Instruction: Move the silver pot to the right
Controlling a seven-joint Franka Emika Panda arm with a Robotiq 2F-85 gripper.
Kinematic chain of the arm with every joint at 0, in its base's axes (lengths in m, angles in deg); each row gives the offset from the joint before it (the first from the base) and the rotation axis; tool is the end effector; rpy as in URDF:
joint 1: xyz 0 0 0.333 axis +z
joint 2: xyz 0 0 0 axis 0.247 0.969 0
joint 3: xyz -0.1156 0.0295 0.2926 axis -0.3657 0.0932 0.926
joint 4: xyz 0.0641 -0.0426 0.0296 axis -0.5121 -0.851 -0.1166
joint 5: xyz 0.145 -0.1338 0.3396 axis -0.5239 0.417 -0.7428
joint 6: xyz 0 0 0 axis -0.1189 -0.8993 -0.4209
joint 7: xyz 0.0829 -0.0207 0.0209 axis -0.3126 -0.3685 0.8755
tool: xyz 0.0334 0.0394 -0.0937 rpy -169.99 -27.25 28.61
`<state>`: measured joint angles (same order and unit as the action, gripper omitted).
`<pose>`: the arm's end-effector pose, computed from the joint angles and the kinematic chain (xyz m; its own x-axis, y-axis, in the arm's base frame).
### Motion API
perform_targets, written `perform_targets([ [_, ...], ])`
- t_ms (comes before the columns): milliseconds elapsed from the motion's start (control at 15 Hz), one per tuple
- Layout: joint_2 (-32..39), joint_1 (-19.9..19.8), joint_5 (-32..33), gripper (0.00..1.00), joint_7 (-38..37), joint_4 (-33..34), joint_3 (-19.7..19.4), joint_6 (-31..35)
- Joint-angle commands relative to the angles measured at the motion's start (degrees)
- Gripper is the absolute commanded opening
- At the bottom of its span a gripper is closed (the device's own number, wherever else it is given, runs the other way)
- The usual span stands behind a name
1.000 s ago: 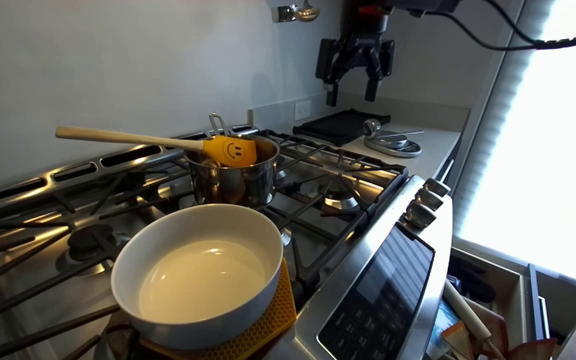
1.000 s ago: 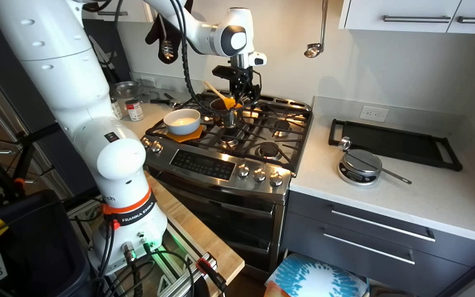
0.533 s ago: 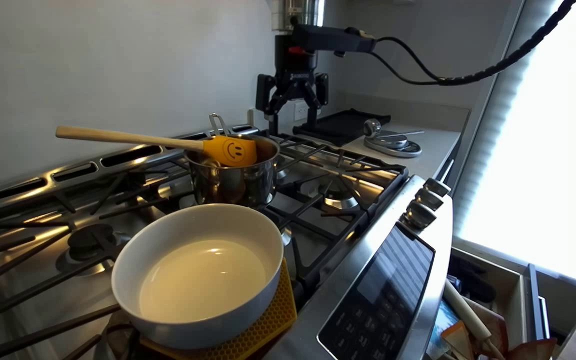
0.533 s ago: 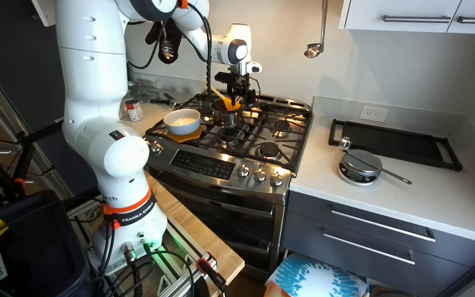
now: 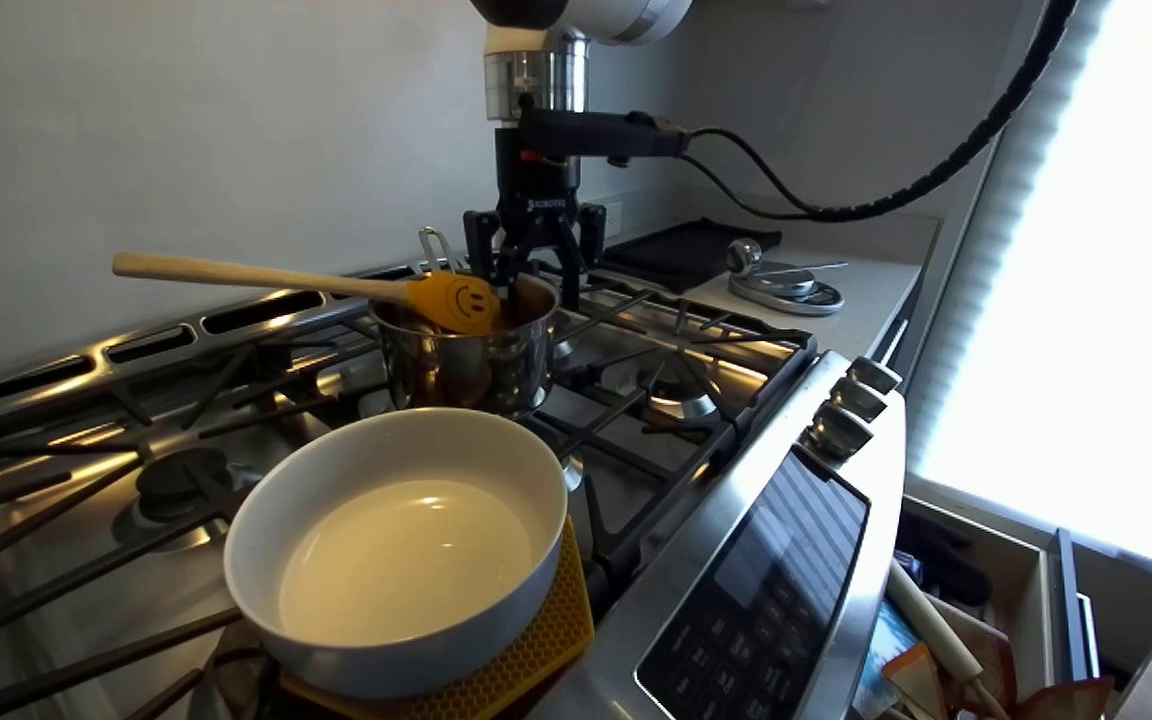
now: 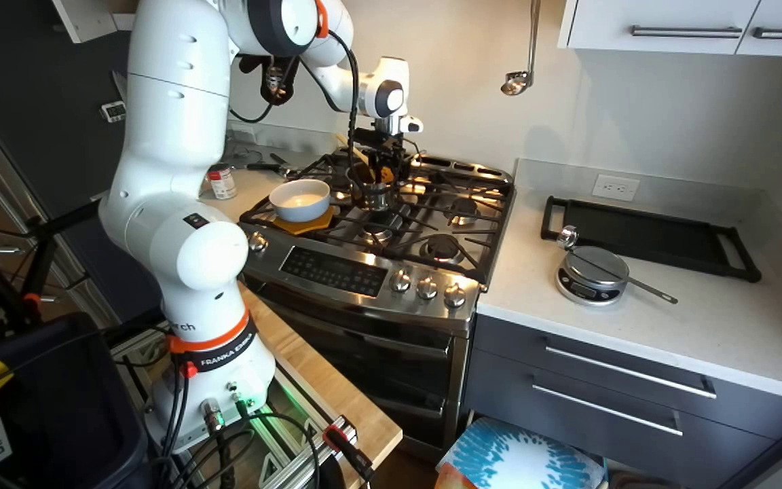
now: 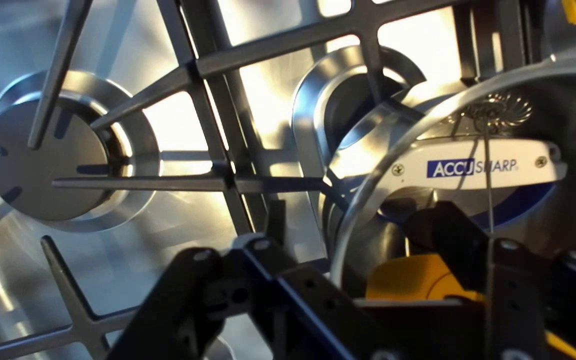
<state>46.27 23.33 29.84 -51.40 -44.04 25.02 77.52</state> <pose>0.6071 0.1697 0.2887 0.9915 0.1164 -0.0581 0.1149 -0.9930 -0.0289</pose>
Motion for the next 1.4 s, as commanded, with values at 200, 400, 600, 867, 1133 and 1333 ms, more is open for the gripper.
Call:
perform_targets([
  [200, 3.3, 0.0, -2.1, 0.21, 0.7, 3.9, -0.3, -6.6],
  [400, 3.8, 0.1, -1.9, 0.01, 0.4, 5.0, -0.5, -9.0],
  [600, 3.7, 0.1, -1.7, 0.03, 0.2, 5.8, -0.9, -9.8],
  [867, 1.5, -1.6, -3.7, 0.01, 2.0, 4.8, -0.6, -7.5],
  [1133, -2.4, -5.0, -8.1, 0.01, 4.1, 0.8, -1.0, -6.3],
  [1333, -7.1, -6.7, -8.2, 0.01, 4.7, -3.1, -2.6, -8.4],
])
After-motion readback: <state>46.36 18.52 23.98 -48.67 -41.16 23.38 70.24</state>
